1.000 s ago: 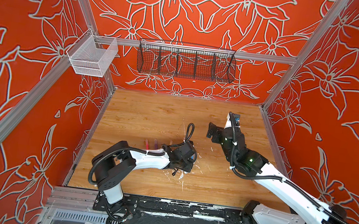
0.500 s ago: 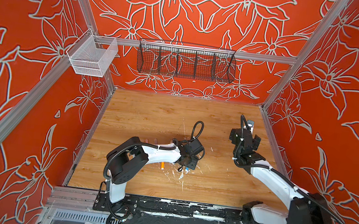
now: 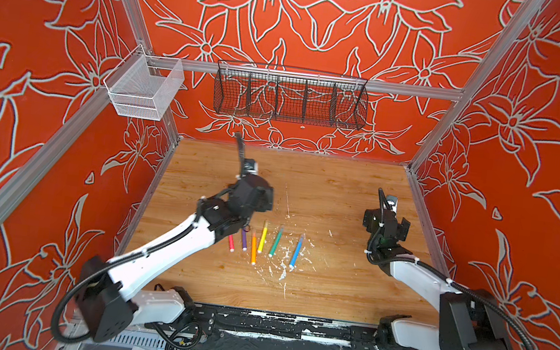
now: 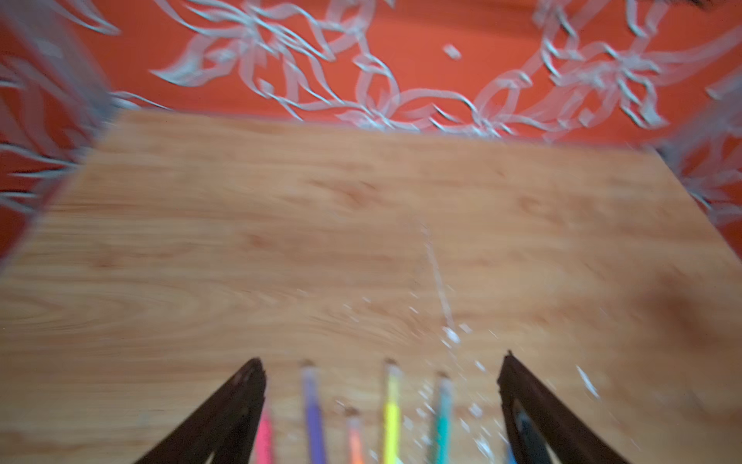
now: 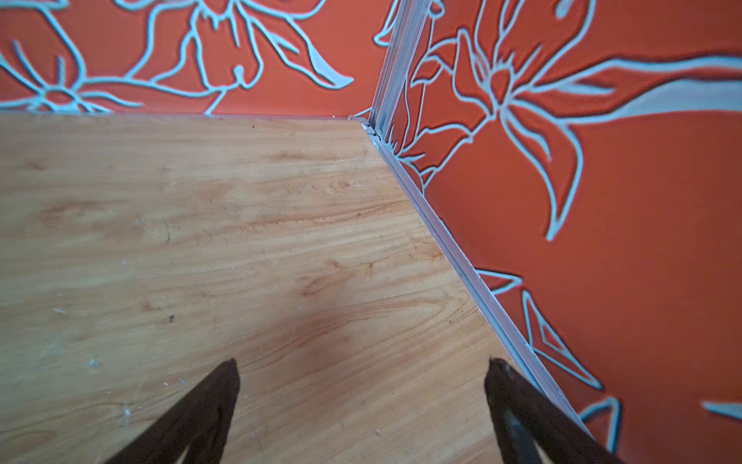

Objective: Insert pens into pen caps
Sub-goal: Place the pen at the center of the table, then reset both arms

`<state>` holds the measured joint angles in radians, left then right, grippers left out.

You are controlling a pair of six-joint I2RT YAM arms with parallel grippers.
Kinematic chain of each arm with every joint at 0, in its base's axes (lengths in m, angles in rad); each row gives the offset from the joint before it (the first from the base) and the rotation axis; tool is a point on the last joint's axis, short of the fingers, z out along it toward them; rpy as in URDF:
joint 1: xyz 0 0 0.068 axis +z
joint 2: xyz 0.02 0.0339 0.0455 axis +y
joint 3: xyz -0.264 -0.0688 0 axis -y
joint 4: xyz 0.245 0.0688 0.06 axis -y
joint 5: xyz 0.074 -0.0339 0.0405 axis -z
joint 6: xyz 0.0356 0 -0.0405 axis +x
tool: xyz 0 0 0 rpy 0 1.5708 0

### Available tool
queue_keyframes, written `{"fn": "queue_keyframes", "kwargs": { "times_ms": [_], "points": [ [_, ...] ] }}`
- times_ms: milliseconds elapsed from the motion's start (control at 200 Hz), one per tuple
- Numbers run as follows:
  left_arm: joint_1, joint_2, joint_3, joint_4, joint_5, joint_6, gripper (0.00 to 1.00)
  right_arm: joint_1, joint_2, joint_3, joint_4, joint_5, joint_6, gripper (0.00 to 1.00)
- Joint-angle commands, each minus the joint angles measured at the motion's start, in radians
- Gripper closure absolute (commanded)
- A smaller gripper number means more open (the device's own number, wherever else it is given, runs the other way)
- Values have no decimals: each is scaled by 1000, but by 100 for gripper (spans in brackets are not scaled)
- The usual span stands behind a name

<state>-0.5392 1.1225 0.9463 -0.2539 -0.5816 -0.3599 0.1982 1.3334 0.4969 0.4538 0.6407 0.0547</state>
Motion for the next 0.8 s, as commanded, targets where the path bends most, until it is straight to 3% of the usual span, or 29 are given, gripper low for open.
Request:
{"fn": "queue_keyframes", "kwargs": {
  "times_ms": [0, 30, 120, 180, 255, 340, 455, 530, 595, 671, 726, 796],
  "points": [
    [117, -102, -316, 362, -191, 211, 6, -20, 65, -1, 26, -72, -53, 2],
    [142, -143, -424, 518, -213, 288, 0, -21, 72, 7, 33, -101, -58, 2],
    [173, -224, -718, 991, -207, 535, 0, -49, 107, -58, 209, -183, -57, 2],
    [217, -237, -829, 1148, -172, 532, 0, -87, 76, -44, 122, -250, -21, 2],
    [317, -233, -824, 1034, -95, 395, 1, -108, 62, -85, 182, -288, -10, 2],
    [357, -196, -742, 894, -77, 359, 1, -119, 52, -122, 240, -327, -12, 2],
    [358, -144, -716, 925, -57, 395, 1, -120, 51, -152, 285, -375, -32, 2],
    [358, -144, -704, 890, -10, 401, 1, -120, 119, -208, 481, -391, -54, 2],
    [359, -155, -706, 845, 45, 372, 1, -121, 74, -182, 342, -392, -39, 3],
    [375, -144, -758, 921, 93, 354, 1, -121, 112, -205, 460, -392, -50, 2],
    [391, -66, -763, 960, 68, 319, 1, -121, 82, -189, 373, -393, -42, 2],
    [452, 50, -732, 974, 162, 290, 1, -122, 98, -198, 422, -392, -44, 2]
  ]
}}
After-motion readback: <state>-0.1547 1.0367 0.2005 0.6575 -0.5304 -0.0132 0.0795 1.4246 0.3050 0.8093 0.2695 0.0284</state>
